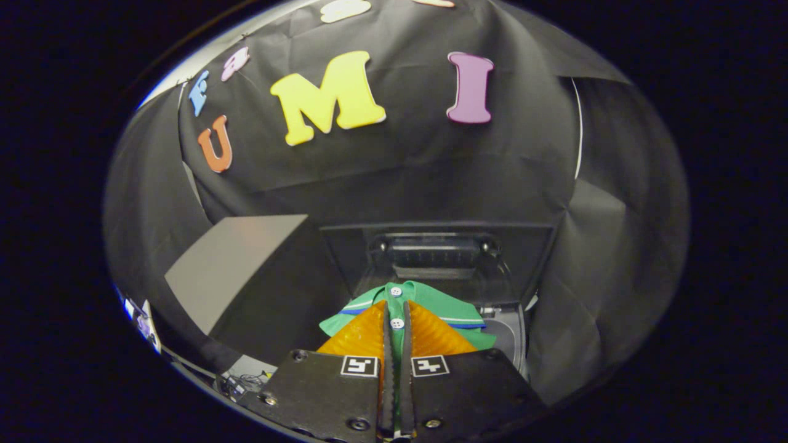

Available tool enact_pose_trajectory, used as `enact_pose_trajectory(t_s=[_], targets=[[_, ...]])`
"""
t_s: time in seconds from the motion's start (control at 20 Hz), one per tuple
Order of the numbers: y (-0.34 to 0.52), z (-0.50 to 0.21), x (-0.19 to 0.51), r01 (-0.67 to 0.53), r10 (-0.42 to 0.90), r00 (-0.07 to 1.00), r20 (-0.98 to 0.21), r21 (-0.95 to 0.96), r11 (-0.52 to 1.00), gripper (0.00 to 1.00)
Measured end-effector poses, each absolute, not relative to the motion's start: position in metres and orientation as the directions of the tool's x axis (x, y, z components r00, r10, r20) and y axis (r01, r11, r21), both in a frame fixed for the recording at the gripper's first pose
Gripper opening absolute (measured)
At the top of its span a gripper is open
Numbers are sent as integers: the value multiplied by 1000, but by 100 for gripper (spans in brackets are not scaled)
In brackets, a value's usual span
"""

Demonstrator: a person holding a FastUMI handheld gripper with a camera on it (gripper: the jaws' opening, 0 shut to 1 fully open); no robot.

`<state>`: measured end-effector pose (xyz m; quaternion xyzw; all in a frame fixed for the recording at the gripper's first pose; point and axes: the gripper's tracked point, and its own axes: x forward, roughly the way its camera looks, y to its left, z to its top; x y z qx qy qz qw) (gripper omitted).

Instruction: Put the clothes into the washing machine and then close the washing machine lid.

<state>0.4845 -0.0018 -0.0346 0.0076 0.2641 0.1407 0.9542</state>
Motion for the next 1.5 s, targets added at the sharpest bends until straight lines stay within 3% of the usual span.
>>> enact_pose_trajectory(t_s=[0.7,1.2,1.5], targets=[[-22,-179,534,-135,184,694,-696,125,983,7],[-37,-268,540,30,119,548,-828,161,986,7],[-34,-291,537,70,81,500,-862,134,988,7]])
